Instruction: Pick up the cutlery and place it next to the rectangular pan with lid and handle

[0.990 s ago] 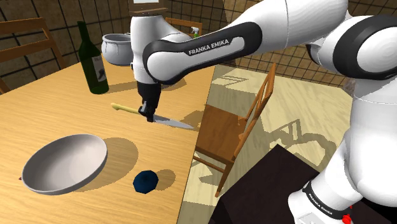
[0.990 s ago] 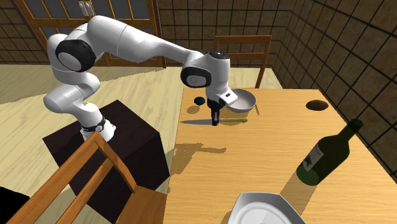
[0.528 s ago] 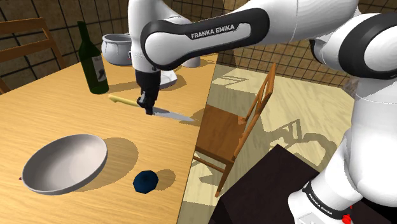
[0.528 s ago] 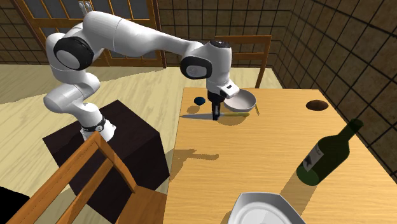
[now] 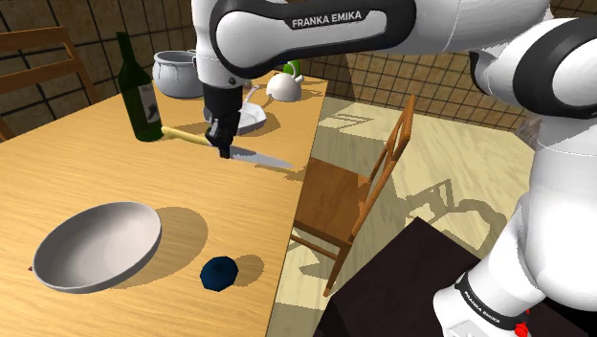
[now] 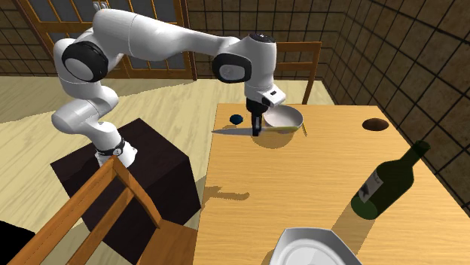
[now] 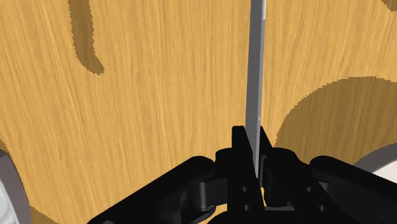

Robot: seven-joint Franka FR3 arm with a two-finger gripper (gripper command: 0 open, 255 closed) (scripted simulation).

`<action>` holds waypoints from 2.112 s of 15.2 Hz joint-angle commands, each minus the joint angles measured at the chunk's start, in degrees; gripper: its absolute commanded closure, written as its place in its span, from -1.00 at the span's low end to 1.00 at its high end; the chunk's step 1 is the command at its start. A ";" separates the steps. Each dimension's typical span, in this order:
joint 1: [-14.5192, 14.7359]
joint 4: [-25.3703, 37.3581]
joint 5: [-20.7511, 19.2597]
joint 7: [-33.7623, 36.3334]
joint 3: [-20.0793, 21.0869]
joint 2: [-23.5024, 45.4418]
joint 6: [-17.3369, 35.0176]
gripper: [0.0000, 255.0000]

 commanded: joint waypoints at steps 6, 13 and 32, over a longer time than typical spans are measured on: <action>-3.72 10.66 -0.45 -6.96 -2.20 6.46 -4.14 1.00; -6.24 31.42 -1.42 -14.15 -4.38 18.84 -12.34 1.00; -7.93 16.91 -1.65 -13.73 -4.55 18.58 1.75 1.00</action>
